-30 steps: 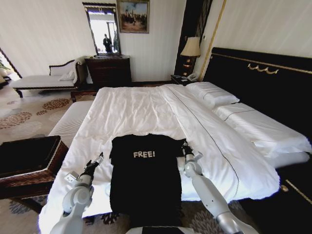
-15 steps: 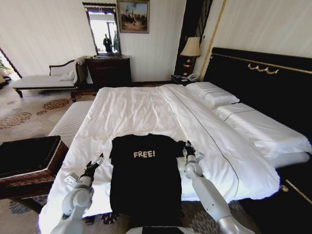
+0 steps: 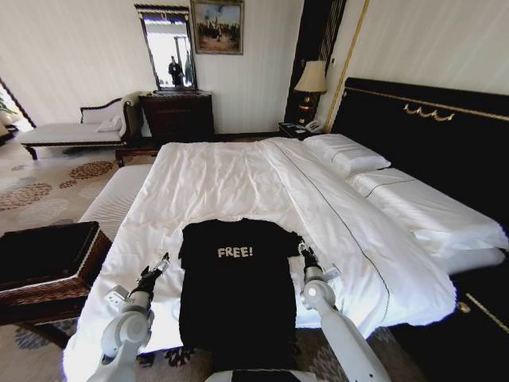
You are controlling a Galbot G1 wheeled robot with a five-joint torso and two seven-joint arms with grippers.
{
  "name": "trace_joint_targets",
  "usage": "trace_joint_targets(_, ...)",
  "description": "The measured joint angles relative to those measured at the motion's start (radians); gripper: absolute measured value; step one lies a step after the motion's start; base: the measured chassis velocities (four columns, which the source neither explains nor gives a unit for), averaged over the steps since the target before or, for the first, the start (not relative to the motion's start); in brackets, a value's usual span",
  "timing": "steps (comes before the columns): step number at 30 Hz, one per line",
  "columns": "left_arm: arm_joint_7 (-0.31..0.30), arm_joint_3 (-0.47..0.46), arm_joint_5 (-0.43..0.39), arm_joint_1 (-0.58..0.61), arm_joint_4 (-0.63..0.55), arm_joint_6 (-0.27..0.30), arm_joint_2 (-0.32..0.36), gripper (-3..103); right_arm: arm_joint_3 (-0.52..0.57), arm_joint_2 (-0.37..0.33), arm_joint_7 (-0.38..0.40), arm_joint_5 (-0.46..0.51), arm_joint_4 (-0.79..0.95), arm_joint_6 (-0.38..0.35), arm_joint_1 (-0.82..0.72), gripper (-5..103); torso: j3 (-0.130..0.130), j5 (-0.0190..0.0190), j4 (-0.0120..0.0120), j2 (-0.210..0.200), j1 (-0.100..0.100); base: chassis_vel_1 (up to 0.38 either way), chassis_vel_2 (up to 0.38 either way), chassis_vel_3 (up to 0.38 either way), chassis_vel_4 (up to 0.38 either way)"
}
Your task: Fold the clothes on the bed and place them into the basket.
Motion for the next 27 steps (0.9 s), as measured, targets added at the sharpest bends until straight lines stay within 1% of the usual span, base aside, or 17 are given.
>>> trace_joint_targets(2, -0.001, 0.000, 0.000, 0.000, -0.003, 0.000, -0.003, 100, 0.000, 0.004, 0.004, 0.017, 0.001, -0.002, -0.001, 77, 0.000, 0.0000, 0.0000, 0.000, 0.000, 0.000, 0.000, 0.000, 0.000)
trace_joint_targets(3, -0.001, 0.000, 0.000, -0.001, -0.003, 0.000, -0.004, 100, 0.000, 0.009, 0.005, 0.027, 0.000, -0.003, -0.001, 88, 0.000, 0.0001, -0.0001, 0.000, 0.000, 0.000, 0.000, 0.000, 0.000)
trace_joint_targets(4, -0.002, 0.000, 0.000, -0.001, -0.003, 0.000, -0.006, 100, 0.000, 0.012, 0.005, 0.030, -0.004, -0.003, -0.001, 88, 0.000, 0.0001, 0.0000, 0.000, 0.000, 0.000, 0.000, 0.000, 0.000)
trace_joint_targets(5, -0.002, 0.000, 0.001, 0.000, -0.003, 0.000, -0.006, 100, 0.000, 0.016, 0.005, 0.032, -0.011, -0.003, -0.001, 99, 0.000, 0.0001, -0.0001, 0.000, 0.000, 0.000, 0.000, 0.000, 0.000)
trace_joint_targets(8, -0.003, -0.002, 0.001, 0.000, -0.003, 0.000, -0.005, 100, -0.001, 0.021, 0.005, 0.028, -0.019, -0.003, -0.002, 99, 0.000, 0.0001, -0.0001, 0.000, 0.000, 0.000, 0.000, 0.000, 0.000)
trace_joint_targets(9, -0.003, -0.004, 0.001, 0.000, -0.003, 0.000, -0.003, 100, -0.003, 0.023, 0.004, 0.026, -0.019, -0.003, -0.003, 90, 0.000, 0.0000, 0.0000, 0.000, 0.000, 0.000, 0.000, 0.000, 0.000)
trace_joint_targets(11, -0.003, -0.006, 0.000, -0.001, -0.003, 0.000, -0.002, 100, -0.005, 0.025, 0.004, 0.025, -0.020, -0.003, -0.005, 90, 0.000, 0.0001, -0.0001, 0.000, 0.000, 0.000, 0.000, 0.000, 0.000)
trace_joint_targets(12, -0.003, -0.007, 0.000, -0.005, 0.002, 0.000, -0.001, 100, -0.009, 0.028, 0.003, 0.021, -0.026, -0.003, -0.003, 79, 0.000, 0.0001, -0.0001, 0.000, 0.000, 0.000, 0.000, 0.000, 0.000)
trace_joint_targets(13, -0.004, -0.006, 0.000, -0.006, 0.004, 0.000, -0.001, 100, -0.010, 0.030, 0.003, 0.018, -0.032, -0.003, -0.001, 79, 0.000, 0.0000, -0.0002, 0.000, 0.000, 0.000, 0.000, 0.000, 0.000)
trace_joint_targets(14, -0.004, -0.006, 0.000, -0.008, 0.005, 0.000, -0.001, 100, -0.012, 0.032, 0.002, 0.013, -0.039, -0.003, 0.003, 68, 0.000, 0.0000, -0.0002, 0.000, 0.000, 0.000, 0.000, 0.000, 0.000)
trace_joint_targets(17, -0.004, 0.000, 0.000, -0.010, 0.007, 0.000, -0.001, 100, -0.015, 0.036, -0.002, -0.004, -0.066, -0.002, 0.020, 68, 0.000, 0.0001, 0.0000, 0.000, 0.000, 0.000, 0.000, 0.000, 0.000)
trace_joint_targets(19, -0.004, 0.005, 0.002, -0.012, 0.014, 0.000, -0.001, 100, -0.015, 0.038, -0.002, -0.012, -0.080, 0.000, 0.032, 57, 0.000, 0.0001, -0.0001, 0.000, 0.000, 0.000, 0.000, 0.000, 0.000)
trace_joint_targets(20, -0.004, 0.006, 0.003, -0.014, 0.018, 0.000, -0.001, 100, -0.015, 0.038, -0.002, -0.019, -0.084, 0.001, 0.035, 46, 0.000, 0.0001, -0.0001, 0.000, 0.000, 0.000, 0.000, 0.000, 0.000)
trace_joint_targets(23, -0.004, 0.006, 0.002, -0.018, 0.022, 0.000, 0.000, 100, -0.013, 0.038, -0.002, -0.034, -0.093, 0.004, 0.038, 46, 0.000, 0.0001, -0.0001, 0.000, 0.000, 0.000, 0.000, 0.000, 0.000)
trace_joint_targets(24, -0.004, 0.007, 0.002, -0.021, 0.026, -0.001, 0.001, 100, -0.012, 0.038, -0.002, -0.063, -0.106, 0.006, 0.040, 36, 0.000, 0.0000, -0.0001, 0.000, 0.000, 0.000, 0.000, 0.000, 0.000)
trace_joint_targets(26, -0.004, 0.008, 0.001, -0.022, 0.027, -0.001, 0.000, 100, -0.012, 0.037, -0.003, -0.086, -0.114, 0.008, 0.041, 36, 0.000, 0.0001, -0.0001, 0.000, 0.000, 0.000, 0.000, 0.000, 0.000)
trace_joint_targets(27, -0.004, 0.009, 0.000, -0.022, 0.027, -0.001, 0.000, 100, -0.012, 0.037, -0.004, -0.097, -0.118, 0.009, 0.040, 25, 0.000, 0.0001, -0.0001, 0.000, 0.000, 0.000, 0.000, 0.000, 0.000)
